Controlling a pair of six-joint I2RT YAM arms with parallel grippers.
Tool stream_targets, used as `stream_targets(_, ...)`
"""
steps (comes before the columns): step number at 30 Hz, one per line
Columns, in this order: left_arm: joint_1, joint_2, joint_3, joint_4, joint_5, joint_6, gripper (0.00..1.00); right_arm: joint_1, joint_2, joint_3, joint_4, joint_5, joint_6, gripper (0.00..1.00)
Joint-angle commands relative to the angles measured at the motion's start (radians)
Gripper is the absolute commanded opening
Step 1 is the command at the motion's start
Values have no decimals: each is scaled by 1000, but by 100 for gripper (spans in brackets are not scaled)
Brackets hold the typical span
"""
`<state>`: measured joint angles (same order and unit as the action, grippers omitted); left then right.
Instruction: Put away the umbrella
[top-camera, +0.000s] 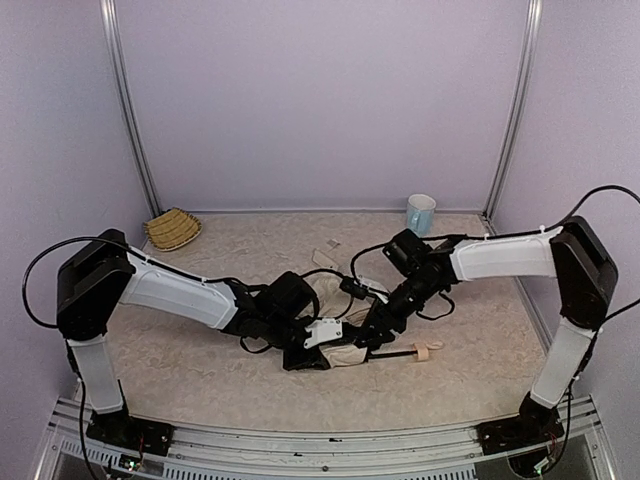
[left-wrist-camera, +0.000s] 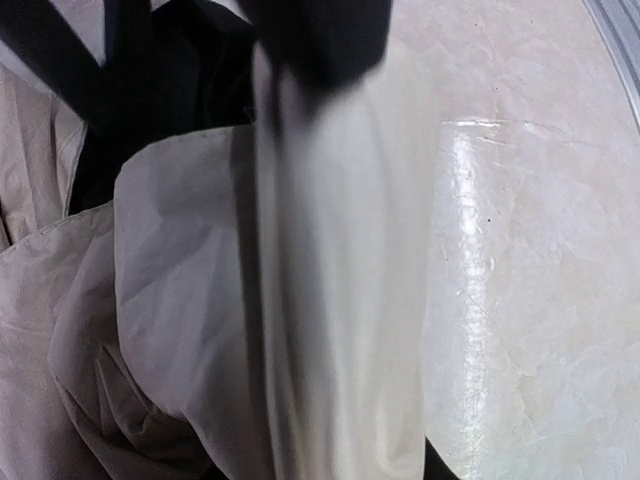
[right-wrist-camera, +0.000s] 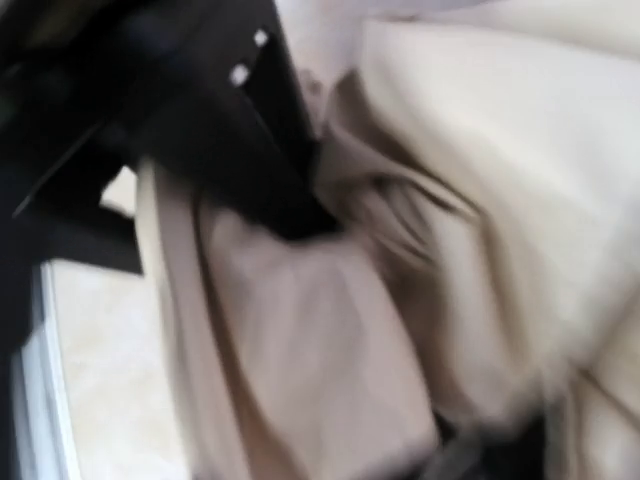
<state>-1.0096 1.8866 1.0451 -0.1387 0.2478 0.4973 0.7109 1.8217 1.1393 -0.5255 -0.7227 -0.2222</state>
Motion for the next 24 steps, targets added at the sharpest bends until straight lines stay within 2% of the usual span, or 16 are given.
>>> stream_targets(1,60,91,5,-277,197,-74,23,-10,-192,-72,65,256,29,60)
stream_targets(6,98,171,102,-407,327,-60,21,49,-401,-194,225,401,-17,61)
stream_targets(12,159,261,195,-518,458,-54,16,307,-512,-397,484,583,-309,64)
stream_targets(17,174,299,227,-559,479,-62,14,416,-355,-377,561,768,-444,70)
stream_targets(20,172,312,237,-566,481,-60,14,424,-236,-323,584,916,-491,75)
stream_targets(24,173,323,247,-585,493,-45,14,425,-146,-293,622,999,-539,80)
